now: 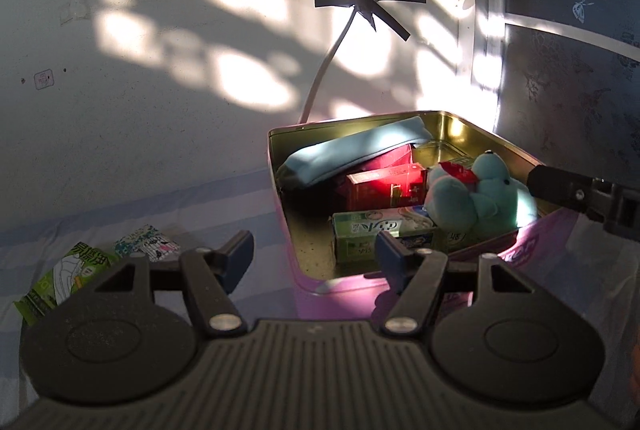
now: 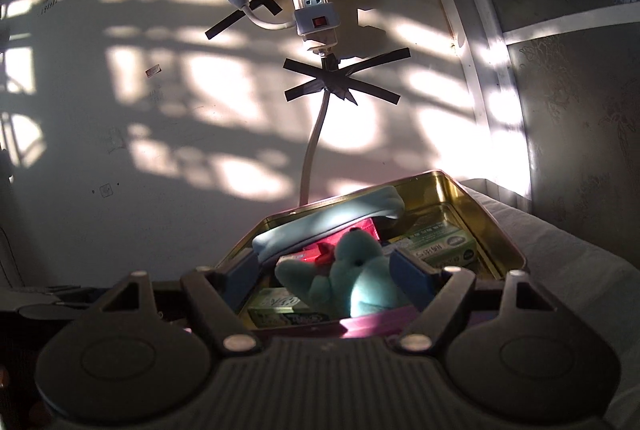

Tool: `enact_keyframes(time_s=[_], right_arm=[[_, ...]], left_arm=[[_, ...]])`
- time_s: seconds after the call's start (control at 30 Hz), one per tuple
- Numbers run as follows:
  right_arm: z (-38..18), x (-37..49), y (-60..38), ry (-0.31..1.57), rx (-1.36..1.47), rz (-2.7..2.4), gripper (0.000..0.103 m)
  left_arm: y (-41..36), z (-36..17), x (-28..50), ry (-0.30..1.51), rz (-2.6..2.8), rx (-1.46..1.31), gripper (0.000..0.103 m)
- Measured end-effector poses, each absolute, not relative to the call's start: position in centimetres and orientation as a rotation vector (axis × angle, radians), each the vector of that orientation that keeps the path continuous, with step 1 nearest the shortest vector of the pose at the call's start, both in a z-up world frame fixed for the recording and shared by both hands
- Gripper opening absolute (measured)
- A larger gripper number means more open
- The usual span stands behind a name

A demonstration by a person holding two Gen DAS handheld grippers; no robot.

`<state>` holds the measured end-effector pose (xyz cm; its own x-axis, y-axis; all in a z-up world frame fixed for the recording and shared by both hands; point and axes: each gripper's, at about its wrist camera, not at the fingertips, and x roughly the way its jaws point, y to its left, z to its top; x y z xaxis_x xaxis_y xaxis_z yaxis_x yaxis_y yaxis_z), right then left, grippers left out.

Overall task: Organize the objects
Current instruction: 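Pull both grippers back from the tin toward the green wipes pack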

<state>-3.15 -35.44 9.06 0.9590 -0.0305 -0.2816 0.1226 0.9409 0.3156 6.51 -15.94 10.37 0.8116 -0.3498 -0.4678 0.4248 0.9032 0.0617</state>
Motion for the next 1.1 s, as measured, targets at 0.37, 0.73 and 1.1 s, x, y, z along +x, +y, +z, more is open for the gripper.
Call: enact_keyframes(time_s=[0.37,0.73,1.1], right_arm=[[7.0,-5.6,-32.2,0.341,0.371,-0.07,0.071],[4.8,-4.3,-28.0,0.448,0.333,0.012,0.07],[2.5,-3.9,-26.1,0.467,0.368,-0.037,0.068]], left_arm=[[-12.6,7.8,4.9,0.527,-0.356,0.156,0.069],[-9.2,5.6,5.2,0.565,-0.273,0.161,0.07],[-8.5,3.4,5.2,0.575,-0.276,0.165,0.073]])
